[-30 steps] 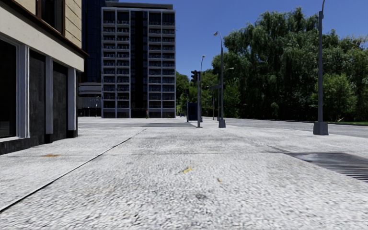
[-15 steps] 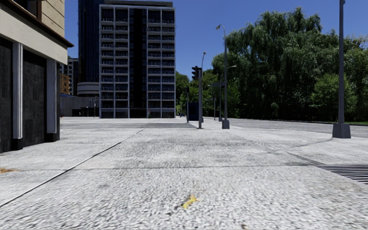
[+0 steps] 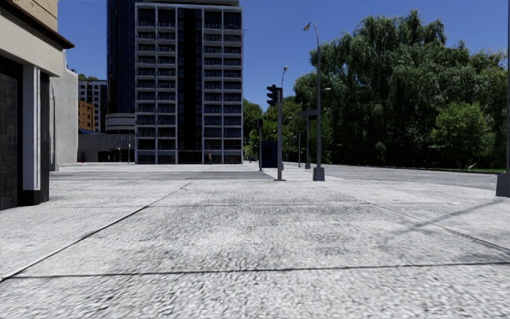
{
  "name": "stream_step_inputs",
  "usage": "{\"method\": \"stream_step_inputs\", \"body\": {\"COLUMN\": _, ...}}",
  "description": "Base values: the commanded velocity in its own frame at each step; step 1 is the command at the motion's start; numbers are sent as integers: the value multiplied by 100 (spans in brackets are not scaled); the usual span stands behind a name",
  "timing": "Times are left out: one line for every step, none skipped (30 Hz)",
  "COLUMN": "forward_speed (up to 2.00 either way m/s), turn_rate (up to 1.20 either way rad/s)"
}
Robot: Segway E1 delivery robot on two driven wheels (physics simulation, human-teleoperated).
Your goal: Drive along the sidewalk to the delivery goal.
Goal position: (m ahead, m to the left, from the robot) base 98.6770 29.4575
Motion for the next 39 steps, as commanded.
{"method": "stream_step_inputs", "body": {"forward_speed": 191, "turn_rate": 0}}
{"method": "stream_step_inputs", "body": {"forward_speed": 191, "turn_rate": 0}}
{"method": "stream_step_inputs", "body": {"forward_speed": 191, "turn_rate": 0}}
{"method": "stream_step_inputs", "body": {"forward_speed": 191, "turn_rate": 0}}
{"method": "stream_step_inputs", "body": {"forward_speed": 191, "turn_rate": 0}}
{"method": "stream_step_inputs", "body": {"forward_speed": 191, "turn_rate": 0}}
{"method": "stream_step_inputs", "body": {"forward_speed": 191, "turn_rate": 0}}
{"method": "stream_step_inputs", "body": {"forward_speed": 191, "turn_rate": 0}}
{"method": "stream_step_inputs", "body": {"forward_speed": 191, "turn_rate": 0}}
{"method": "stream_step_inputs", "body": {"forward_speed": 192, "turn_rate": 0}}
{"method": "stream_step_inputs", "body": {"forward_speed": 193, "turn_rate": 0}}
{"method": "stream_step_inputs", "body": {"forward_speed": 193, "turn_rate": 0}}
{"method": "stream_step_inputs", "body": {"forward_speed": 193, "turn_rate": 0}}
{"method": "stream_step_inputs", "body": {"forward_speed": 193, "turn_rate": 0}}
{"method": "stream_step_inputs", "body": {"forward_speed": 194, "turn_rate": 0}}
{"method": "stream_step_inputs", "body": {"forward_speed": 194, "turn_rate": 0}}
{"method": "stream_step_inputs", "body": {"forward_speed": 194, "turn_rate": 0}}
{"method": "stream_step_inputs", "body": {"forward_speed": 194, "turn_rate": 0}}
{"method": "stream_step_inputs", "body": {"forward_speed": 194, "turn_rate": 0}}
{"method": "stream_step_inputs", "body": {"forward_speed": 194, "turn_rate": 0}}
{"method": "stream_step_inputs", "body": {"forward_speed": 194, "turn_rate": 0}}
{"method": "stream_step_inputs", "body": {"forward_speed": 194, "turn_rate": 0}}
{"method": "stream_step_inputs", "body": {"forward_speed": 194, "turn_rate": 0}}
{"method": "stream_step_inputs", "body": {"forward_speed": 194, "turn_rate": 0}}
{"method": "stream_step_inputs", "body": {"forward_speed": 194, "turn_rate": 0}}
{"method": "stream_step_inputs", "body": {"forward_speed": 194, "turn_rate": 0}}
{"method": "stream_step_inputs", "body": {"forward_speed": 194, "turn_rate": 0}}
{"method": "stream_step_inputs", "body": {"forward_speed": 194, "turn_rate": 0}}
{"method": "stream_step_inputs", "body": {"forward_speed": 194, "turn_rate": 0}}
{"method": "stream_step_inputs", "body": {"forward_speed": 194, "turn_rate": 0}}
{"method": "stream_step_inputs", "body": {"forward_speed": 194, "turn_rate": 0}}
{"method": "stream_step_inputs", "body": {"forward_speed": 193, "turn_rate": 0}}
{"method": "stream_step_inputs", "body": {"forward_speed": 193, "turn_rate": 0}}
{"method": "stream_step_inputs", "body": {"forward_speed": 193, "turn_rate": 0}}
{"method": "stream_step_inputs", "body": {"forward_speed": 193, "turn_rate": 0}}
{"method": "stream_step_inputs", "body": {"forward_speed": 193, "turn_rate": 0}}
{"method": "stream_step_inputs", "body": {"forward_speed": 193, "turn_rate": 0}}
{"method": "stream_step_inputs", "body": {"forward_speed": 193, "turn_rate": 0}}
{"method": "stream_step_inputs", "body": {"forward_speed": 193, "turn_rate": 0}}
